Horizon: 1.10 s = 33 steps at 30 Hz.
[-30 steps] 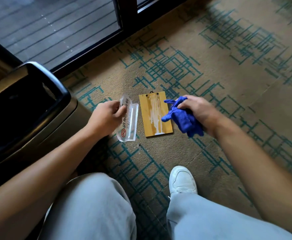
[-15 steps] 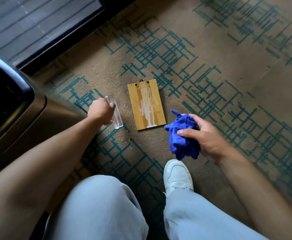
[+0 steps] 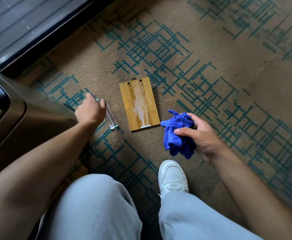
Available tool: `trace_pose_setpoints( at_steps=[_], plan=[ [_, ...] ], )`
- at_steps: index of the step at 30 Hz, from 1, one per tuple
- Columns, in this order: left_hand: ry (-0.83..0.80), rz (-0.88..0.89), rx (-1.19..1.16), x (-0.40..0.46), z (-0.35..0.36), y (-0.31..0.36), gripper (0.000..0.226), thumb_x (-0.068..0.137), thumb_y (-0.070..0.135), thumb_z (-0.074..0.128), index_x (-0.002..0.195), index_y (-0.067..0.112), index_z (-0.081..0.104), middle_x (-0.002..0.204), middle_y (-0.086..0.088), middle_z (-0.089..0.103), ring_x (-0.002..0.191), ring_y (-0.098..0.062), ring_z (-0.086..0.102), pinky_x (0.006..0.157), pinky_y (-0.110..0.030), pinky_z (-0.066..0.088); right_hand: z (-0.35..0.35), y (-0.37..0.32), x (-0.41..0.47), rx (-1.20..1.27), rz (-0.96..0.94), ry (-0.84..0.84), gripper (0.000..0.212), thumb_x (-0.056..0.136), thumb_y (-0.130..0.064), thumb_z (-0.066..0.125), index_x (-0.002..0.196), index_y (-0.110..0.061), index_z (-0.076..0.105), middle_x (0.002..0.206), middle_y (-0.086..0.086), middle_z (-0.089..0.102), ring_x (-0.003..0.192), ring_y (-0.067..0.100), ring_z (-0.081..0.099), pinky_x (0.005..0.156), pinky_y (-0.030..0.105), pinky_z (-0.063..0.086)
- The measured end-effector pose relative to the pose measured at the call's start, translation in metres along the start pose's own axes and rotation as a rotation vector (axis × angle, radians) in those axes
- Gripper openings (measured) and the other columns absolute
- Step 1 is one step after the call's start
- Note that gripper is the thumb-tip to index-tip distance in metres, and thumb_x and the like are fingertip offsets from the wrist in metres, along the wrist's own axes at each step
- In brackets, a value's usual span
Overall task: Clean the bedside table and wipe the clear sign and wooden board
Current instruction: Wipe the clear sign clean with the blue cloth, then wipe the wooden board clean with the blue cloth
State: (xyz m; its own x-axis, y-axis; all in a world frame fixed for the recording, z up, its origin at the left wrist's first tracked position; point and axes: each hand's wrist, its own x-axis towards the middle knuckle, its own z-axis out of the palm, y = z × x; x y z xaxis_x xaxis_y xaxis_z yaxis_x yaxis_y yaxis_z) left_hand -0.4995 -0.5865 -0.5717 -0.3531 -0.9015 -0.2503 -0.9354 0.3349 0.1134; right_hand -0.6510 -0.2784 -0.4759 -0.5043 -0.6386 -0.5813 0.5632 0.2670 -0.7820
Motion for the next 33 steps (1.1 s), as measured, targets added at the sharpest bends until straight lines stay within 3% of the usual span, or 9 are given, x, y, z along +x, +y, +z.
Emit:
trace_pose_setpoints(
  at_steps=[3, 6, 9, 13, 15, 18, 21, 28, 33],
  plan=[
    [0.138, 0.254, -0.080, 0.005, -0.009, 0.008, 0.034, 0.098, 0.042, 0.046, 0.107, 0.010, 0.050, 0.101, -0.012, 0.054, 0.086, -0.029, 0.053, 0.073, -0.041, 0.045, -0.001, -0.003, 0.002, 0.010, -0.016, 0.023, 0.033, 0.076, 0.004, 0.072, 0.099, -0.020, 0.066, 0.090, 0.005, 0.070, 0.082, 0.018, 0.065, 0.069, 0.026, 0.055],
    [0.087, 0.412, -0.146, 0.015, -0.013, 0.034, 0.036, 0.097, 0.032, 0.049, 0.122, 0.008, 0.055, 0.120, -0.017, 0.056, 0.108, -0.031, 0.055, 0.089, -0.043, 0.048, -0.006, -0.002, 0.000, 0.015, -0.006, 0.041, 0.033, 0.068, -0.007, 0.073, 0.095, -0.025, 0.069, 0.089, 0.003, 0.070, 0.081, 0.017, 0.065, 0.067, 0.028, 0.054],
    [-0.121, 0.223, -0.302, 0.023, -0.010, 0.070, 0.040, 0.101, 0.031, 0.045, 0.131, 0.004, 0.052, 0.128, -0.019, 0.059, 0.113, -0.032, 0.057, 0.095, -0.042, 0.047, -0.013, 0.001, -0.001, 0.021, 0.004, 0.035, 0.031, 0.068, -0.008, 0.073, 0.090, -0.030, 0.072, 0.089, 0.003, 0.071, 0.080, 0.017, 0.066, 0.067, 0.028, 0.055],
    [-0.358, -0.033, -0.477, 0.035, 0.001, 0.091, 0.046, 0.106, 0.035, 0.038, 0.121, -0.004, 0.057, 0.125, -0.024, 0.064, 0.110, -0.038, 0.063, 0.090, -0.041, 0.051, -0.020, 0.004, -0.002, 0.046, -0.001, 0.063, 0.034, 0.068, -0.006, 0.072, 0.099, -0.020, 0.067, 0.087, 0.003, 0.071, 0.078, 0.014, 0.066, 0.066, 0.024, 0.055],
    [-0.411, -0.117, -0.619, 0.036, 0.009, 0.090, 0.049, 0.106, 0.037, 0.038, 0.118, -0.004, 0.062, 0.122, -0.025, 0.065, 0.106, -0.038, 0.066, 0.094, -0.045, 0.054, -0.023, 0.006, -0.002, 0.056, -0.004, 0.077, 0.035, 0.070, -0.003, 0.071, 0.102, -0.016, 0.065, 0.087, 0.003, 0.070, 0.076, 0.014, 0.065, 0.064, 0.022, 0.054],
    [-0.502, -0.212, -0.779, 0.036, 0.020, 0.085, 0.051, 0.106, 0.038, 0.037, 0.130, -0.003, 0.056, 0.110, -0.019, 0.062, 0.076, -0.026, 0.061, 0.086, -0.042, 0.053, -0.028, 0.010, -0.002, 0.056, -0.001, 0.094, 0.031, 0.080, 0.007, 0.067, 0.102, -0.016, 0.064, 0.089, 0.004, 0.069, 0.077, 0.016, 0.063, 0.063, 0.023, 0.054],
    [-0.500, -0.312, -0.850, 0.036, 0.030, 0.081, 0.051, 0.106, 0.043, 0.040, 0.121, -0.001, 0.061, 0.102, -0.012, 0.061, 0.082, -0.023, 0.061, 0.092, -0.040, 0.055, -0.030, 0.010, 0.000, 0.049, 0.014, 0.100, 0.031, 0.077, 0.003, 0.069, 0.102, -0.016, 0.065, 0.088, 0.004, 0.070, 0.077, 0.015, 0.064, 0.063, 0.023, 0.054],
    [-0.512, -0.302, -1.128, 0.022, 0.037, 0.089, 0.032, 0.108, 0.031, 0.038, 0.122, 0.010, 0.057, 0.108, -0.009, 0.067, 0.097, -0.027, 0.067, 0.077, -0.044, 0.058, -0.031, 0.011, 0.002, 0.026, 0.018, 0.112, 0.033, 0.070, -0.005, 0.072, 0.099, -0.019, 0.067, 0.089, 0.003, 0.072, 0.077, 0.014, 0.067, 0.064, 0.023, 0.054],
    [-0.432, -0.159, -1.038, 0.011, 0.019, 0.101, 0.021, 0.108, 0.023, 0.042, 0.110, 0.009, 0.057, 0.093, -0.007, 0.063, 0.089, -0.026, 0.065, 0.073, -0.043, 0.060, -0.031, 0.009, -0.001, -0.046, -0.002, 0.162, 0.029, 0.078, 0.004, 0.068, 0.099, -0.016, 0.066, 0.089, 0.006, 0.069, 0.083, 0.020, 0.063, 0.076, 0.033, 0.051]
  ],
)
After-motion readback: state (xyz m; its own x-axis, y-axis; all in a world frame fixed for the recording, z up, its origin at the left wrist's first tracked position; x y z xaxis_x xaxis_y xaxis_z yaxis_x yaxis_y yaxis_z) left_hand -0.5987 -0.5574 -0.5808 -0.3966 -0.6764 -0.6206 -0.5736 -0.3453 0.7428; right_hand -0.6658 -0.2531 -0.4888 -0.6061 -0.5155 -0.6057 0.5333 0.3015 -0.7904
